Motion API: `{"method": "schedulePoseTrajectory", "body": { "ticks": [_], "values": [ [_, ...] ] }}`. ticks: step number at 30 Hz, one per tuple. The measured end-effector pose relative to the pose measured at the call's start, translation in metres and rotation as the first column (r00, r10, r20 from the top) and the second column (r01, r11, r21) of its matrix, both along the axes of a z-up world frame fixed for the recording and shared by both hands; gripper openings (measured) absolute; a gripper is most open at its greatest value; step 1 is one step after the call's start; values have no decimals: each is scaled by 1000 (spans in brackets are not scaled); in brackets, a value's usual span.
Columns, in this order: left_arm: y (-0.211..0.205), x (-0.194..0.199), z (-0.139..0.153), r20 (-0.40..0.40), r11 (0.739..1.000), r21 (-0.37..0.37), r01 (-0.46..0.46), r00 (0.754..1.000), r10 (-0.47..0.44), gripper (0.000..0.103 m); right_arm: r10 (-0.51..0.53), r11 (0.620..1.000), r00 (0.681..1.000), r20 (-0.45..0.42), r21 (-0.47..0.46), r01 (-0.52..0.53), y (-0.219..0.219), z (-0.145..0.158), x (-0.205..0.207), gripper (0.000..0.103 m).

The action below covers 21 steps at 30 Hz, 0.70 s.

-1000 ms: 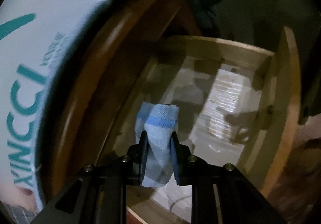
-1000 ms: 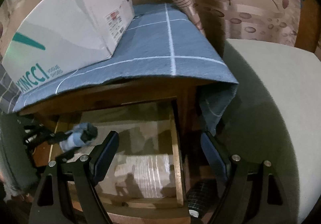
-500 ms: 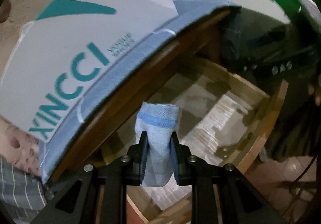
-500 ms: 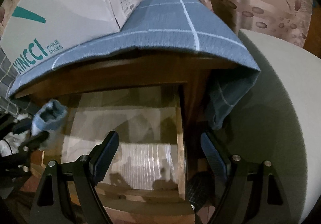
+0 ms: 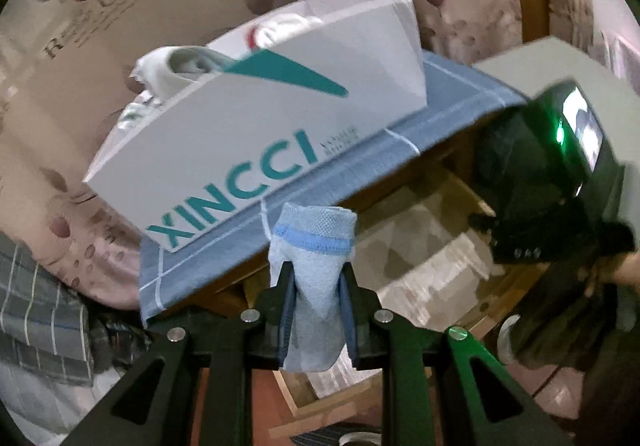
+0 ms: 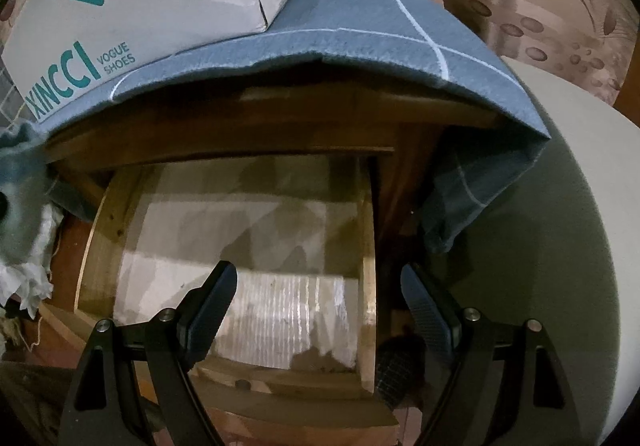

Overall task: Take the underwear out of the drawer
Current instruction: 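Carry the light blue underwear into the white shoe box and release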

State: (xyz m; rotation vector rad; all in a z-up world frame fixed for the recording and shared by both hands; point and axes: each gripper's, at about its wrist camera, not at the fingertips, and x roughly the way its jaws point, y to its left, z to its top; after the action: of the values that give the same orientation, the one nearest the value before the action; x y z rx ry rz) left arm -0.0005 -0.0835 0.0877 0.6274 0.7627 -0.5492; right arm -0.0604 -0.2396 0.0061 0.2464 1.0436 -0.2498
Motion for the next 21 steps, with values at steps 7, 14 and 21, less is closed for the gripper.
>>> {"method": "schedulePoseTrajectory", "body": {
  "ticks": [7,14,21],
  "values": [
    [18,3,53,-28,995,-87,-50,998,47,21,14,1000,1000,-7,-10,-14,3,-1,0,83],
    [33,10,124,7,982,-169,-85,996,88,21,30,1000,999,-15,-1,-30,4,-4,4,84],
    [32,36,172,55,965,-219,-140,986,156,21,31,1000,999,-20,-1,-31,3,-3,4,84]
  ]
}}
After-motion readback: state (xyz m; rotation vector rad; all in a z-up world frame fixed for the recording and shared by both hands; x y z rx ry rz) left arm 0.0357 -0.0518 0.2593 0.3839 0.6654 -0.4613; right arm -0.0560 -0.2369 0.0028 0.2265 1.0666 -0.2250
